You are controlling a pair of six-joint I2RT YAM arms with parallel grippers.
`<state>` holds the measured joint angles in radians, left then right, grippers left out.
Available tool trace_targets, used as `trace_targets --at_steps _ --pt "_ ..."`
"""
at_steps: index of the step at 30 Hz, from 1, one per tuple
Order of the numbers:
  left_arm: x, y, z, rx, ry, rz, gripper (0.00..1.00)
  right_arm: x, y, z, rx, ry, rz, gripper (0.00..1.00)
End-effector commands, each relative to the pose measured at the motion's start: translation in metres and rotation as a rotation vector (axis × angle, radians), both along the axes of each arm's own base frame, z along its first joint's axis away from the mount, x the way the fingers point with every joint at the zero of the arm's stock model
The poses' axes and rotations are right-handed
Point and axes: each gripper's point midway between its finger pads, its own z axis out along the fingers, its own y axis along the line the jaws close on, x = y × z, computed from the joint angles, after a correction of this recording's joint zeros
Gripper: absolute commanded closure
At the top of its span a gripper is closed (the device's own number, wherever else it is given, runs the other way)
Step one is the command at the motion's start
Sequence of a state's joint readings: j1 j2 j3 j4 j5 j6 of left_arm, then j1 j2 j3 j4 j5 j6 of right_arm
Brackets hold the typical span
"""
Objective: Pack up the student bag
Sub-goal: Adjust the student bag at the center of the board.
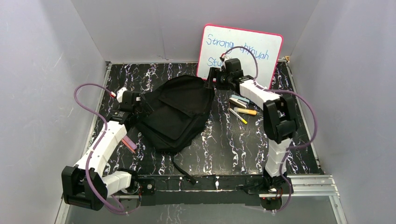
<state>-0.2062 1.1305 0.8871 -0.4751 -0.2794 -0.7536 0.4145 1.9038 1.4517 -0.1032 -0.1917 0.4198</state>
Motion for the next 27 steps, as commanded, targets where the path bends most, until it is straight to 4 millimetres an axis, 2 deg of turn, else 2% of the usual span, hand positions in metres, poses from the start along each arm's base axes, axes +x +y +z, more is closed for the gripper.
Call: trace_targets --at_steps 1,6,14,18,20,22,27 --pt "-0.02 -0.013 -0.023 -0.095 0.083 0.007 0.28 0.018 0.017 -0.003 0.034 0.003 0.094 0.17" --pt "-0.031 -0.018 -0.041 -0.134 0.127 0.014 0.28 0.027 0.02 -0.02 0.006 0.036 0.107 0.23" --pt "-0.03 -0.027 -0.075 -0.192 0.157 0.035 0.28 0.012 0.015 -0.014 0.024 0.018 0.107 0.38" --pt "-0.024 -0.025 -0.088 -0.184 0.165 0.054 0.31 -0.005 0.013 -0.018 0.036 0.045 0.13 0.58" --pt "-0.017 -0.021 -0.085 -0.162 0.14 0.067 0.36 -0.013 0.013 -0.017 0.048 0.046 0.144 0.69" --pt "-0.008 -0.013 -0.077 -0.119 0.105 0.084 0.45 -0.021 0.012 -0.015 0.058 0.049 0.149 0.78" --pt "0.026 0.006 -0.047 -0.009 0.008 0.111 0.7 -0.045 0.004 -0.01 0.068 0.061 0.148 0.92"
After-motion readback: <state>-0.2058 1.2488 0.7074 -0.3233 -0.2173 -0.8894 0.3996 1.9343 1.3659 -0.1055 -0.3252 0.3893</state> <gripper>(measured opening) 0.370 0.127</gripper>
